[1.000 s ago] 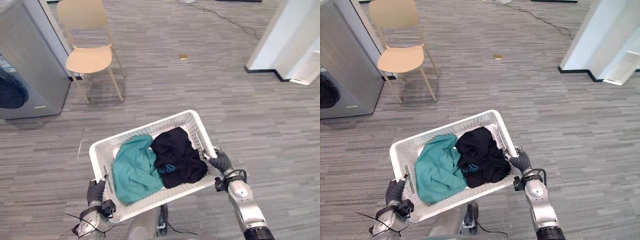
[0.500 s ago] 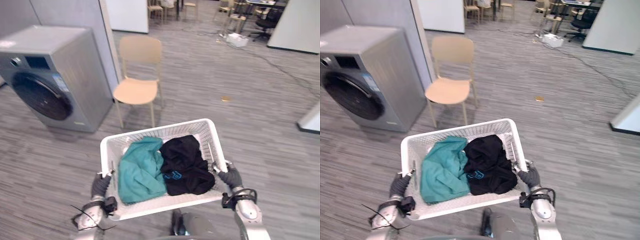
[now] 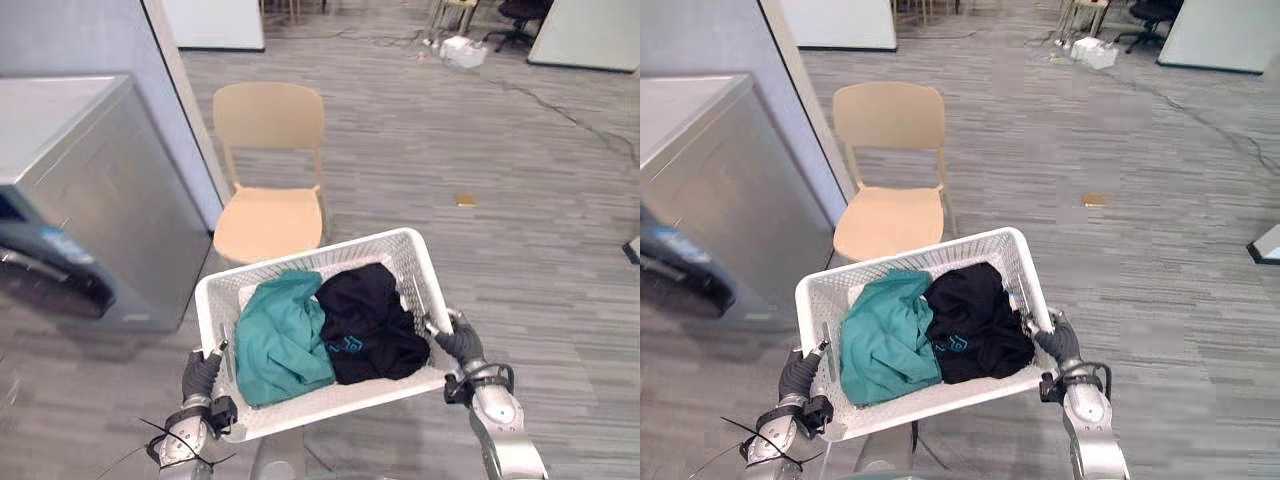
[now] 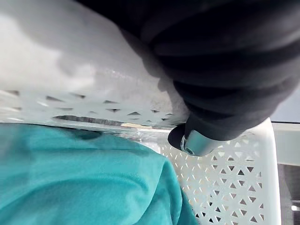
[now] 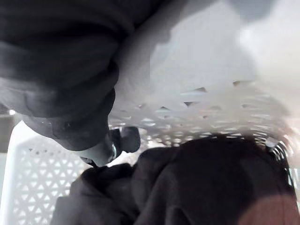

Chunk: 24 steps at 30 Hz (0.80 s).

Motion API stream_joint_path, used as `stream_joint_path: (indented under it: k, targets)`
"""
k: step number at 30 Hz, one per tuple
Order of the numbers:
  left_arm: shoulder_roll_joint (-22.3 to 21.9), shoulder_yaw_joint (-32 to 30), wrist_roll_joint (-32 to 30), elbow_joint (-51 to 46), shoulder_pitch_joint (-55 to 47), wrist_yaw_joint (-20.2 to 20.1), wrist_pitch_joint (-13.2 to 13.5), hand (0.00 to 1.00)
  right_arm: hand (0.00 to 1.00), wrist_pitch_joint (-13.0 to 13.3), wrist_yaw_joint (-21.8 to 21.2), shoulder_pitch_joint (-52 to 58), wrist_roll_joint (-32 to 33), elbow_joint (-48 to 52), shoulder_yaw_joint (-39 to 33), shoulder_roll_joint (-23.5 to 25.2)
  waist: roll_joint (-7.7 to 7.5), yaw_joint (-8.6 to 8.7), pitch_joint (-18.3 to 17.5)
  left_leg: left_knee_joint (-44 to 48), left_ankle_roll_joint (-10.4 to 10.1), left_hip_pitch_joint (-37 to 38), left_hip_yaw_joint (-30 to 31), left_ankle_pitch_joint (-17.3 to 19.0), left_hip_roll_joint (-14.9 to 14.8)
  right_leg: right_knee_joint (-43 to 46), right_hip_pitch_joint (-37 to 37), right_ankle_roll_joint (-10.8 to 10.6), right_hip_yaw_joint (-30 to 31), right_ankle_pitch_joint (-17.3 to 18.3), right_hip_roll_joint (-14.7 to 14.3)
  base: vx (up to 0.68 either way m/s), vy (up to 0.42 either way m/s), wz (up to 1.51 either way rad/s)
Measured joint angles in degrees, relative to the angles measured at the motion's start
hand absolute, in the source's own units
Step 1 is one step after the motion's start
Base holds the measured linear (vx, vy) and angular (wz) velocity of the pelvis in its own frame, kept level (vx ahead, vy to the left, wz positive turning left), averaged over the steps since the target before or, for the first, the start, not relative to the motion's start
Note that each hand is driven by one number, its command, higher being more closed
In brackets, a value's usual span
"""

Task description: Pick up the laundry basket with both hands and put the clothes into the washing machine.

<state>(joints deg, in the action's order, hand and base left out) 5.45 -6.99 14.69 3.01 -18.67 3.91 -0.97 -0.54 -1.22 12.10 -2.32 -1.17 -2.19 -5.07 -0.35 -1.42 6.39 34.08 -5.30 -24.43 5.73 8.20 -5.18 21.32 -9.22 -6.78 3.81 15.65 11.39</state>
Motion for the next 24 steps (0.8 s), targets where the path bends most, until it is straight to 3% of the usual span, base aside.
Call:
stream_joint_path:
  k: [2, 3, 4, 5, 7, 9, 10, 11, 12, 13, 14, 15, 16, 17, 19, 20, 21, 22, 24]
  targets:
    - [0.7, 0.1, 0.5, 0.2, 0.6, 0.0, -0.1, 1.0, 1.0, 0.0, -0.1, -0.2, 0.0, -0.3, -0.3, 0.4, -0.83, 0.7, 0.1, 3.0, 4.3, 1.5, -2.7, 4.8, 3.6, 13.3, 5.6, 1.4, 1.8, -7.8, 3.3, 0.58, 0.581, -0.05]
    - [1.1, 0.6, 0.5, 1.6, 1.6, 0.0, -0.1, 1.0, 1.0, 0.0, 0.0, -0.4, -0.1, -1.0, -0.5, 0.7, -0.78, 0.91, 0.4, 1.9, 6.8, 5.3, -4.8, 6.4, 5.7, 29.0, 11.7, 5.5, 2.3, -12.8, 4.8, 0.43, 0.444, 0.03]
    - [1.4, 0.6, 0.5, 2.2, 1.9, 0.0, -0.1, 1.0, 1.0, 0.0, 0.0, -0.4, -0.1, -1.4, -0.3, 0.7, -0.27, 1.02, 0.8, 1.0, 7.4, 7.5, -4.9, 6.8, 6.2, 35.2, 13.7, 6.0, 1.9, -12.2, 4.4, 0.47, 0.487, 0.09]
    - [2.0, 0.6, 0.4, 2.1, 1.8, 0.0, -0.2, 1.0, 1.0, 0.0, 0.0, -0.5, 0.0, -2.5, 0.2, 1.2, 0.69, 1.6, 1.4, -2.2, 7.8, 12.6, -4.9, 6.9, 6.5, 43.2, 16.5, 5.7, 0.2, -10.7, 2.2, 0.28, 0.291, 0.09]
    - [3.2, -0.2, 0.5, 1.9, 1.0, 0.0, 0.2, 1.0, 1.0, 0.1, -0.1, -0.6, 0.0, -2.5, 1.7, 2.0, 2.22, 1.93, 1.8, -9.9, 9.0, 20.0, -5.7, 6.1, 6.5, 45.3, 21.3, 5.3, -6.7, -8.5, -1.3, 0.33, 0.366, -0.06]
    - [4.7, -0.4, 0.5, 1.2, 1.0, 0.1, 0.3, 1.0, 1.0, 0.1, 0.0, -1.1, 0.0, -2.4, 2.3, 2.7, 1.69, 2.12, 1.6, -15.9, 9.1, 24.1, -7.1, 5.9, 7.5, 38.1, 26.2, 4.1, -14.5, -6.3, -2.9, 0.26, 0.246, -0.21]
    - [4.8, -0.4, 0.5, 1.1, 1.0, 0.1, 0.3, 1.0, 1.0, 0.1, 0.0, -1.1, 0.0, -2.3, 2.3, 2.7, 1.51, 2.1, 1.5, -16.5, 9.1, 24.6, -7.4, 5.9, 7.5, 36.7, 26.5, 4.0, -15.5, -6.1, -3.2, 0.31, 0.207, -0.35]
    - [4.9, -0.5, 0.5, 0.8, 1.0, 0.1, 0.3, 1.0, 1.0, 0.1, 0.0, -1.1, 0.0, -2.0, 2.4, 2.4, 1.38, 2.05, 1.5, -19.2, 9.3, 27.3, -8.6, 5.6, 8.2, 25.0, 26.4, 4.0, -23.2, -5.9, -3.4, 0.21, 0.122, -0.33]
    - [4.8, -0.6, 0.5, 0.7, 1.0, 0.1, 0.3, 1.0, 1.0, 0.1, 0.1, -1.2, 0.0, -2.0, 2.5, 2.3, 1.02, 2.01, 1.3, -20.1, 9.4, 28.1, -9.3, 5.6, 8.5, 19.2, 26.0, 4.3, -26.0, -6.1, -3.6, 0.38, 0.181, -0.52]
    - [4.8, -1.1, 0.5, 0.4, 1.0, 0.1, 0.3, 1.0, 1.0, 0.1, 0.2, -1.9, 0.0, -2.1, 2.9, 2.3, 0.23, 1.88, 0.9, -21.5, 9.4, 29.6, -10.7, 5.6, 9.4, 6.8, 24.3, 4.8, -29.9, -7.2, -5.0, 0.38, 0.132, -0.46]
    - [4.8, -1.9, 0.5, 0.0, 1.0, 0.1, 0.3, 1.0, 1.0, 0.1, 0.4, -2.8, 0.0, -2.1, 3.6, 2.3, -0.95, 2.25, 0.6, -22.3, 9.4, 30.6, -11.1, 5.9, 10.5, -2.3, 23.3, 6.3, -30.6, -10.3, -7.0, 0.46, 0.153, -0.37]
    - [4.7, -2.1, 0.5, -0.3, 1.1, 0.1, 0.3, 1.0, 1.0, 0.1, 0.8, -3.1, 0.1, -2.1, 3.9, 2.4, -1.33, 2.55, 0.4, -22.1, 9.2, 31.1, -11.1, 6.7, 10.8, -5.0, 22.5, 7.9, -30.2, -11.8, -8.2, 0.42, 0.112, -0.13]
    - [4.0, -2.1, 0.5, -0.7, 1.1, 0.1, 0.3, 1.0, 1.0, 0.1, 1.2, -3.2, 0.1, -2.1, 4.2, 2.1, -0.69, 2.89, 0.5, -21.3, 8.6, 32.8, -11.1, 8.7, 10.4, -7.2, 20.5, 12.8, -28.4, -15.1, -10.4, 0.35, 0.093, 0.0]
    - [3.4, -2.1, 0.4, -0.7, 1.0, 0.1, 0.3, 1.0, 1.0, 0.0, 1.4, -3.2, 0.1, -2.1, 4.1, 1.8, -0.18, 2.83, 0.5, -19.9, 7.6, 33.3, -11.1, 9.5, 9.9, -7.8, 19.2, 13.8, -28.1, -15.8, -11.1, 0.42, 0.118, -0.12]
    - [0.9, -2.6, 0.4, -2.1, -0.6, 0.4, 0.3, 1.0, 1.0, 0.0, 1.3, -4.5, 0.1, -1.8, 5.2, -0.4, 1.78, 2.37, 0.9, -0.6, 6.3, 27.6, -13.7, 10.0, 7.0, -9.3, 15.7, 13.0, -26.4, -15.1, -13.3, 0.41, 0.118, -0.4]
    - [0.0, -2.6, 0.6, -3.3, -1.6, 0.5, 0.5, 1.0, 1.0, 0.0, 1.2, -4.9, 0.1, -1.1, 5.6, -1.8, 3.76, 2.02, 0.7, 8.2, 4.7, 23.8, -14.5, 9.0, 4.7, -10.7, 14.4, 13.5, -25.3, -14.4, -14.7, 0.37, 0.127, -0.49]
    - [-0.6, -2.6, 0.6, -3.5, -2.0, 0.4, 1.0, 1.0, 1.0, 0.0, 1.2, -5.3, 0.1, -0.7, 5.7, -2.4, 4.78, 1.59, 0.7, 13.4, 3.2, 21.5, -15.0, 7.0, 3.3, -11.8, 13.1, 13.6, -24.3, -14.3, -15.7, 0.4, 0.175, -0.63]
    - [-1.0, -2.6, 1.1, -3.3, -2.7, 0.4, 1.4, 1.0, 1.0, 0.0, 1.0, -5.6, 0.1, 0.1, 6.0, -2.9, 5.52, 0.32, 0.7, 22.3, 2.4, 17.6, -16.4, 1.7, 1.4, -14.4, 10.7, 13.6, -22.1, -14.3, -16.3, 0.4, 0.166, -0.63]
    - [-0.4, -2.6, 1.1, -3.3, -2.7, 0.3, 1.5, 1.0, 1.0, 0.0, 1.0, -5.7, 0.1, 0.3, 6.0, -2.4, 5.24, -0.32, 0.8, 28.8, 5.8, 13.0, -16.8, 3.9, -3.3, -16.6, 7.3, 12.7, -20.3, -13.7, -15.6, 0.38, 0.143, -0.43]
